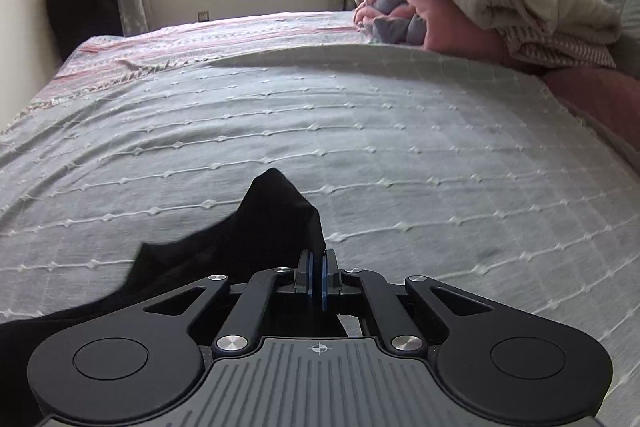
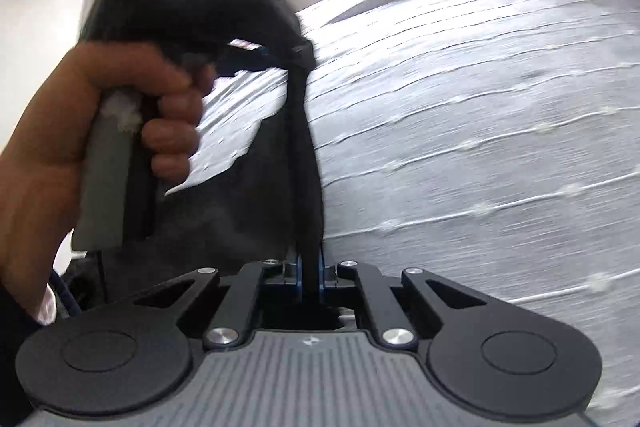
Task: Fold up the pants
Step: 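Grasp the trouser corner with the left gripper while the right gripper grasps it too, lifting, then fold the held trouser corner over onto the stack and release both grippers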
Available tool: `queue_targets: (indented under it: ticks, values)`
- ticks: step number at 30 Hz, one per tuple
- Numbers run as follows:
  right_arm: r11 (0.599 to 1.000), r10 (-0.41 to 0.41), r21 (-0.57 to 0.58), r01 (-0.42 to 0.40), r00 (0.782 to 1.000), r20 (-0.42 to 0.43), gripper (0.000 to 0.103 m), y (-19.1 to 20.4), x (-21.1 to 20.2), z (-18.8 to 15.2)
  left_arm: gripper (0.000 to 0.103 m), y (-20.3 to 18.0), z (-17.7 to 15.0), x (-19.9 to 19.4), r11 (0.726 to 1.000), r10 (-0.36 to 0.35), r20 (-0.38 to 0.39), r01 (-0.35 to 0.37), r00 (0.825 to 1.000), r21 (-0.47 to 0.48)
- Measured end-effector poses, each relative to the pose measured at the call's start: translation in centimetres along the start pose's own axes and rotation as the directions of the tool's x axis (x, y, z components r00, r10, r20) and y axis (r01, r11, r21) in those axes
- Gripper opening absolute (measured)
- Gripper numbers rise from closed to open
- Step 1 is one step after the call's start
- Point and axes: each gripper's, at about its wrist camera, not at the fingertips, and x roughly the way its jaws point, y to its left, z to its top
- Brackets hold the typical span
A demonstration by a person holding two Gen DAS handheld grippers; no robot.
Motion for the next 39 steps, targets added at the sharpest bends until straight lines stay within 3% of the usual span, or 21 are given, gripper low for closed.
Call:
queue_targets:
  ticks: [4, 8, 11, 14, 19, 23, 27, 31, 35, 39]
  values:
    - [0.998, -0.053, 0.026, 0.052, 0.998, 0.038, 0.052, -2.9, -4.0, 0.6, 0.002, -4.2, 0.7, -0.7, 0.999, -0.040, 0.012, 0.041, 0.999, -0.032]
    - [0.994, -0.086, 0.078, 0.078, 0.991, 0.107, 0.052, -5.7, -8.8, 1.0, 0.002, -7.9, 1.0, -1.6, 0.990, -0.136, 0.036, 0.137, 0.990, -0.032]
    - [0.992, -0.113, 0.065, 0.105, 0.983, 0.146, 0.052, -6.2, -10.6, 1.1, 0.002, -8.4, 1.6, -1.9, 0.980, -0.196, 0.036, 0.196, 0.980, -0.018]
    - [0.996, -0.083, -0.010, 0.086, 0.983, 0.165, 0.052, -3.6, -9.9, 0.6, 0.002, -7.0, 1.6, -1.8, 0.979, -0.200, 0.022, 0.201, 0.979, -0.042]
    - [0.988, 0.017, -0.153, 0.021, 0.970, 0.241, 0.052, 1.9, -9.2, 0.0, 0.002, -2.6, 1.4, -4.2, 0.975, -0.203, 0.087, 0.209, 0.975, -0.071]
    - [0.969, 0.120, -0.238, -0.063, 0.965, 0.234, 0.052, 6.5, -7.2, -0.5, 0.002, 2.5, 1.2, -6.3, 0.980, -0.163, 0.125, 0.175, 0.979, -0.093]
    - [0.947, 0.208, -0.280, -0.156, 0.964, 0.166, 0.052, 10.8, -4.0, -1.4, 0.002, 8.0, 0.5, -7.3, 0.980, -0.095, 0.133, 0.116, 0.986, -0.159]
    - [0.922, 0.246, -0.326, -0.211, 0.967, 0.068, 0.052, 14.4, -0.1, -2.8, 0.002, 13.6, -1.1, -7.7, 0.976, -0.059, 0.133, 0.085, 0.989, -0.202]
    - [0.895, 0.238, -0.378, -0.237, 0.970, -0.047, 0.052, 17.1, 3.3, -5.0, 0.002, 18.7, -4.4, -7.4, 0.972, 0.018, 0.122, 0.011, 0.992, -0.233]
    - [0.883, 0.210, -0.399, -0.246, 0.969, -0.131, 0.052, 18.8, 6.2, -6.8, 0.002, 22.8, -7.5, -5.5, 0.958, 0.039, 0.099, -0.009, 0.994, -0.285]
